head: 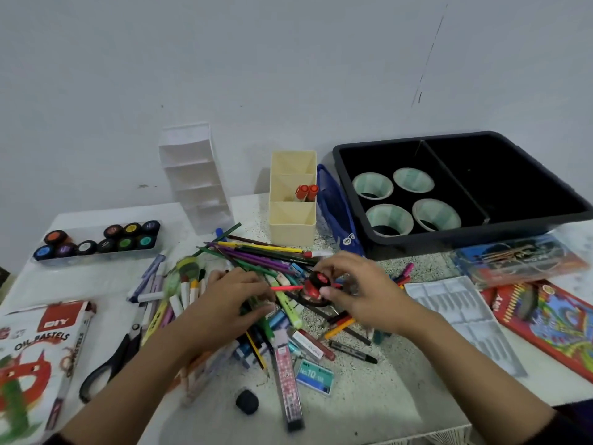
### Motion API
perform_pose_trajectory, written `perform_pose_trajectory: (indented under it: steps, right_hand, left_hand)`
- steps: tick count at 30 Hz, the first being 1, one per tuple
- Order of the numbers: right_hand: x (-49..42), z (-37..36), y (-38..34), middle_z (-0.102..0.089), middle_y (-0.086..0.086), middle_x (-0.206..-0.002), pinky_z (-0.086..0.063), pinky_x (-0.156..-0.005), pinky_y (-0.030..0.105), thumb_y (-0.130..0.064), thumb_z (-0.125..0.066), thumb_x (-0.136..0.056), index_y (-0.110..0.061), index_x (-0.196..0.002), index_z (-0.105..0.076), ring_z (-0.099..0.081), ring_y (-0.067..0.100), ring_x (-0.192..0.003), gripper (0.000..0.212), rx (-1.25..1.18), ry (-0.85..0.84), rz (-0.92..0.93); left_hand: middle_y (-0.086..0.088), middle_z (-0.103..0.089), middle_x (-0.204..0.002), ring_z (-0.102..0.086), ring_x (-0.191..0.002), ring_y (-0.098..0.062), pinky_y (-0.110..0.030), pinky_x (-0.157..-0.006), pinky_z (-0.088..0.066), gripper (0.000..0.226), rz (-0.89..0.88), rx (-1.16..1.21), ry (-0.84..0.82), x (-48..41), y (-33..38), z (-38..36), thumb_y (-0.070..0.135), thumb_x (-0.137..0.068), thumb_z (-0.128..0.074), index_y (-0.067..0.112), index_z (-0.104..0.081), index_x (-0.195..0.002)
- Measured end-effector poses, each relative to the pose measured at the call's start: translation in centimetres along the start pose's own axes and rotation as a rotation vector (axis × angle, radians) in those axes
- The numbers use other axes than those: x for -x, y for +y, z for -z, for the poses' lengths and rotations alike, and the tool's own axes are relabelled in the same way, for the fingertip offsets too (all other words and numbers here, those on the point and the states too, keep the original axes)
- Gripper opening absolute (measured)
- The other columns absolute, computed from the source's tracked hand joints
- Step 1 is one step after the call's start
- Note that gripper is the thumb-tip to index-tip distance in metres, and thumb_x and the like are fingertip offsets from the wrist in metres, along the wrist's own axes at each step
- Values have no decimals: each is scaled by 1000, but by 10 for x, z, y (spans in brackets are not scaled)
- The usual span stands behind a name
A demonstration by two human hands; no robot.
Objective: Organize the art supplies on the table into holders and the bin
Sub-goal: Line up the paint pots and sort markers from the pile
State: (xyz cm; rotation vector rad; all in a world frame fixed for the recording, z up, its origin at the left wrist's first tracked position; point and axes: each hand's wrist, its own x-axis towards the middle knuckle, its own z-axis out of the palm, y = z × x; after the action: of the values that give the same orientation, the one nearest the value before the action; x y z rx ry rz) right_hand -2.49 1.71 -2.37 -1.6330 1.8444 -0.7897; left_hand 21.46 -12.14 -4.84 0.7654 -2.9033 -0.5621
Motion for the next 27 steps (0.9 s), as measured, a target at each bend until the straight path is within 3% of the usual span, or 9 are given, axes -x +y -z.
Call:
perform_pose_trajectory:
  steps: [3,7,10,15,20,23,27]
  right_hand:
    - [1,9,1,-62,-13,-120,-53,-93,29,-21,-68,-95,-28,-121,-63,-59,1,-113,27,-200,96,-21]
    - [5,15,-2,-73,4,-104,-60,-81,41,-17,-63,-98,-22,-116,-66,-70,22,-94,19,-503,160,-74]
    - [1,17,-9,-67,11,-99,-58,-78,42,-19,-57,-101,-18,-111,-66,-68,33,-88,13,-588,243,-29]
    - [-19,10,-29,-61,5,-87,-53,-73,33,-23,-64,-98,-15,-104,-65,-60,22,-72,11,-596,199,28]
    - [-52,-32,-53,-59,2,-97,-57,-75,39,-16,-64,-98,-15,-105,-64,-66,33,-77,8,-614,119,56]
    - [-69,-61,-66,-58,-1,-97,-57,-77,55,-19,-65,-97,-25,-105,-63,-64,42,-86,11,-547,95,87]
    - [-92,-94,-86,-55,-4,-97,-54,-79,51,-28,-65,-95,-31,-107,-61,-62,30,-82,13,-408,85,127]
  left_hand:
    - [29,-50,-105,-41,-106,0,-34,-88,-25,45,-3,-10,-20,1,2,1,67,-90,-38,41,-65,-114]
    - [27,-53,-112,-38,-110,3,-36,-92,-23,46,-28,-52,-92,3,2,0,73,-88,-36,47,-64,-115]
    - [27,-54,-111,-38,-111,5,-38,-96,-23,44,-41,-45,-98,4,-1,0,74,-89,-37,49,-65,-112]
    - [28,-54,-110,-46,-113,5,-40,-98,-33,44,-39,78,22,14,-14,9,72,-92,-37,46,-65,-112]
    - [23,-63,-100,-60,-98,-1,-43,-83,-51,31,35,171,227,31,-50,24,57,-95,-50,37,-70,-107]
    - [23,-65,-100,-61,-97,-1,-49,-85,-50,29,151,154,323,48,-79,32,59,-93,-50,40,-68,-106]
    - [20,-60,-107,-56,-105,-8,-49,-89,-44,18,296,99,415,75,-122,43,48,-95,-55,43,-65,-109]
